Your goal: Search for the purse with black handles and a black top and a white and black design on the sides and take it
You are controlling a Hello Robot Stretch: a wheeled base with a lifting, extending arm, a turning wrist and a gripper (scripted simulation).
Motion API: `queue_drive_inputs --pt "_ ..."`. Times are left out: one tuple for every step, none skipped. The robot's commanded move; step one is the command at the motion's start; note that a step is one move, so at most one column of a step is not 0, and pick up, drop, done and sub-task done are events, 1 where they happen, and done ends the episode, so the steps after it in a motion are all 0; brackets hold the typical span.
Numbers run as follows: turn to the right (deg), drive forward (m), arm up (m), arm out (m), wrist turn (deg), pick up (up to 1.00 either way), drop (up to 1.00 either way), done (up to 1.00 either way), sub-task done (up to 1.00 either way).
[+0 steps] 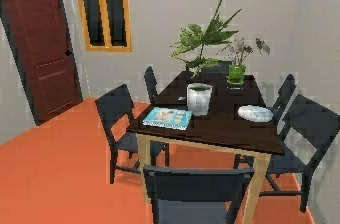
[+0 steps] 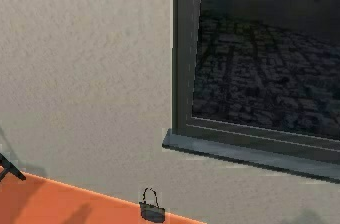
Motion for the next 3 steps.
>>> queue_drive_inputs --pt "0.0 0.00 0.08 0.00 0.0 0.00 0.00 0.00 0.00" --pt "0.0 0.00 0.00 0.40 0.0 0.00 0.00 0.00 0.00" --pt "0.0 0.00 0.00 0.00 45.0 0.00 0.00 0.00 0.00"
